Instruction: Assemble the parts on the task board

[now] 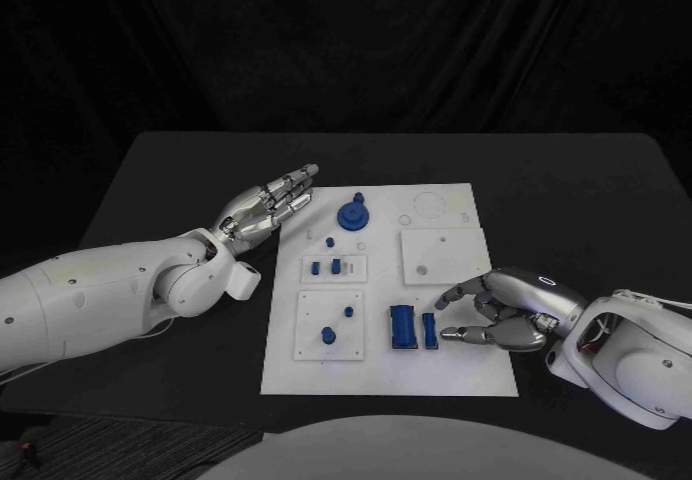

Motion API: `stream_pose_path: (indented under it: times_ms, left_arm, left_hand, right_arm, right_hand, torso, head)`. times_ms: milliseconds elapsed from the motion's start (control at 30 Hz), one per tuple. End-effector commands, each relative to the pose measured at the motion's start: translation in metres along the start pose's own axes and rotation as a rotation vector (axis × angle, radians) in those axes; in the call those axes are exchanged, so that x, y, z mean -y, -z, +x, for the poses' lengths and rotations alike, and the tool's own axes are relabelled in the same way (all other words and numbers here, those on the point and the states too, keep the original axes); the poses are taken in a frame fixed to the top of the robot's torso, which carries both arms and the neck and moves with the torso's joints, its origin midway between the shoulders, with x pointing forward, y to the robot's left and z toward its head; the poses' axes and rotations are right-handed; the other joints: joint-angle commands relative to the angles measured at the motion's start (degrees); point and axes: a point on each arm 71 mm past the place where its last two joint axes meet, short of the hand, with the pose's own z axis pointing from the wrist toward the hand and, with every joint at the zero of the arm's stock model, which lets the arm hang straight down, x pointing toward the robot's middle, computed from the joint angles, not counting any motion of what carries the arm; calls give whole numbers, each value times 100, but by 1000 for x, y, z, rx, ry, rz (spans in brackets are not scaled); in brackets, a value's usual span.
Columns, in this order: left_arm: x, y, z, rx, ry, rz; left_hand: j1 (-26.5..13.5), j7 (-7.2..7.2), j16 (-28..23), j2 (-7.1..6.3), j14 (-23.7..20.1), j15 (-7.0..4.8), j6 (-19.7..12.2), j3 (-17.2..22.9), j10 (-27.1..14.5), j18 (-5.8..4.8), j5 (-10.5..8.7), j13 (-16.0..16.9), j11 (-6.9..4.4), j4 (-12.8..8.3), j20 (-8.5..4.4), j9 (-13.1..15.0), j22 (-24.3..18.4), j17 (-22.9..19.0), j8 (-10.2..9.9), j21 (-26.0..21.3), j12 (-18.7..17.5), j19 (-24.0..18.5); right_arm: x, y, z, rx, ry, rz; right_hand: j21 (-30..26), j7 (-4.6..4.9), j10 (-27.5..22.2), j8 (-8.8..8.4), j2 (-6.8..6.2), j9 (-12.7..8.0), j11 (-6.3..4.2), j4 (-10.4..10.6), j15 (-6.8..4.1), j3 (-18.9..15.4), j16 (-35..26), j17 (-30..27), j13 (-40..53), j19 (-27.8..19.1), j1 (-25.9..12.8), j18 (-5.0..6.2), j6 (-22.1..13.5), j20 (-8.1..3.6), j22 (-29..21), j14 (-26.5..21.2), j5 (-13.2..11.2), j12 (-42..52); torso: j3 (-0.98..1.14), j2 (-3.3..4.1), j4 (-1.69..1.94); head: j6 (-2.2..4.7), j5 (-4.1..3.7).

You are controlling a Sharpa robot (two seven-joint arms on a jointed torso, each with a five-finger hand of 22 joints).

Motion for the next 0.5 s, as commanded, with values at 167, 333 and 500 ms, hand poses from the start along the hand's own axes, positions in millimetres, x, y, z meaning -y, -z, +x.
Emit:
stream_pose_path:
  times_ms: [167,333,500]
  left_arm:
    - [16,2,1,21,-132,222]
    - [14,1,1,11,-128,209]
    - [13,0,1,1,-120,194]
  left_hand:
    - [1,-1,-21,-89,-2,-593,-84,273,-117,-249,160,-60,-2,-4,-408,-13,-5,-6,-33,-19,-226,5]
    - [123,69,-21,21,-2,-479,-147,337,-133,-317,387,-66,90,-11,-359,-19,-5,-6,-40,-19,-248,5]
    - [180,100,-21,101,-2,-355,-209,345,-153,-333,416,-72,138,-11,-252,-24,-5,-6,-45,-19,-255,5]
  right_arm:
    - [-2,0,4,-22,20,-25]
    - [-4,-1,4,-22,18,-33]
    - [-5,-1,5,-22,17,-36]
  right_hand:
    - [10,-56,605,-127,-11,-113,-68,3,-63,26,21,936,1505,569,61,-114,-69,-70,1482,482,6,15]
    - [10,-82,605,-174,-16,-169,-86,0,-75,36,22,937,1505,568,80,-114,-106,-81,1482,482,3,15]
    - [11,-101,605,-198,-21,-200,-99,3,-84,38,21,935,1505,569,83,-114,-125,-88,1482,482,-2,15]
  torso:
    - [5,-4,1]
    - [5,5,-6]
    - [3,5,-4]
  head:
    - [-1,-2]
    - [-1,4]
    - [-1,-8]
